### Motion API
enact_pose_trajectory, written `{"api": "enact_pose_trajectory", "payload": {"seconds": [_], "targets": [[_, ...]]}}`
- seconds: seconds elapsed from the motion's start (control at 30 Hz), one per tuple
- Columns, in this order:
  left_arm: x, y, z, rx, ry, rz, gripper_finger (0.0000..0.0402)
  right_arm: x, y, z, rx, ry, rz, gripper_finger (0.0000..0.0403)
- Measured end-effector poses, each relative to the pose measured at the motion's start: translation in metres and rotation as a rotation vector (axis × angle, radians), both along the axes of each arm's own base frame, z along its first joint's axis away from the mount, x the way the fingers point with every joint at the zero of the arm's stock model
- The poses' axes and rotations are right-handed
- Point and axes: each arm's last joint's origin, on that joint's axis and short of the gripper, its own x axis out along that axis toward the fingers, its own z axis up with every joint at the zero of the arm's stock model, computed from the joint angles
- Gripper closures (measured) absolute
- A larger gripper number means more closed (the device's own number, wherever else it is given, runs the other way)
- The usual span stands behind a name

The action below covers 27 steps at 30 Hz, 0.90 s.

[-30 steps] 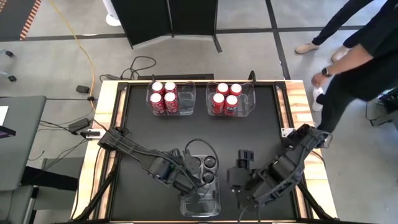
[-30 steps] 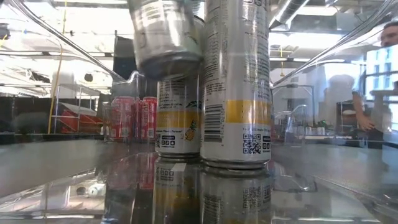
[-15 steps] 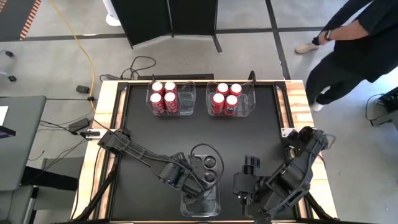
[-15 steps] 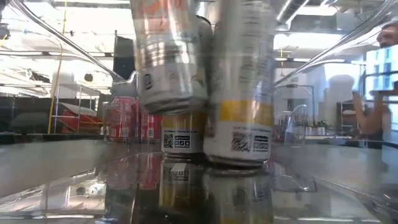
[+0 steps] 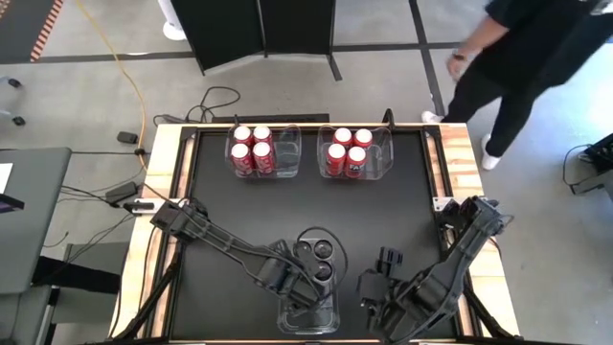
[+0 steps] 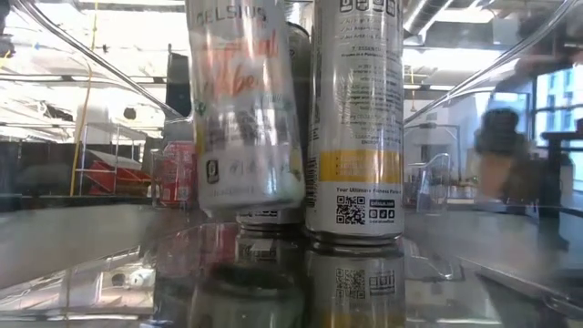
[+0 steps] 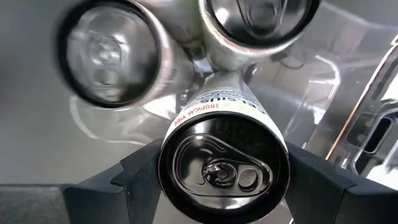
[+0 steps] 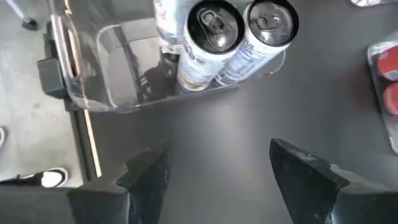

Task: Sort soda cans
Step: Put the white yellow soda can into the bottom transparent bin

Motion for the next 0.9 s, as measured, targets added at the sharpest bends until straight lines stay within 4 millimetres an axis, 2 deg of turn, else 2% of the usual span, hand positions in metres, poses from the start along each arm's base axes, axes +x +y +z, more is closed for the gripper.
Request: {"api": "enact_pose_trajectory", "payload": {"seconds": [0.2, 0.5, 0.77, 0.9], "targets": [[0.001, 0.001, -0.002, -0.011, 0.002, 0.043, 0.0136, 0.000, 0.007, -0.016, -0.006, -0.067, -0.069, 0.0117], [0.003, 0.003, -0.005, -0.018, 0.000, 0.118, 0.0134, -0.009, 0.011, -0.047, -0.062, -0.297, -0.355, 0.0117], [0.004, 0.004, -0.007, -0.024, -0.003, 0.144, 0.0132, -0.008, 0.018, -0.077, 0.012, -0.376, -0.437, 0.0117], [0.007, 0.003, -0.006, -0.024, -0.023, 0.087, 0.0126, -0.003, 0.017, -0.085, 0.024, -0.405, -0.462, 0.0117]]}}
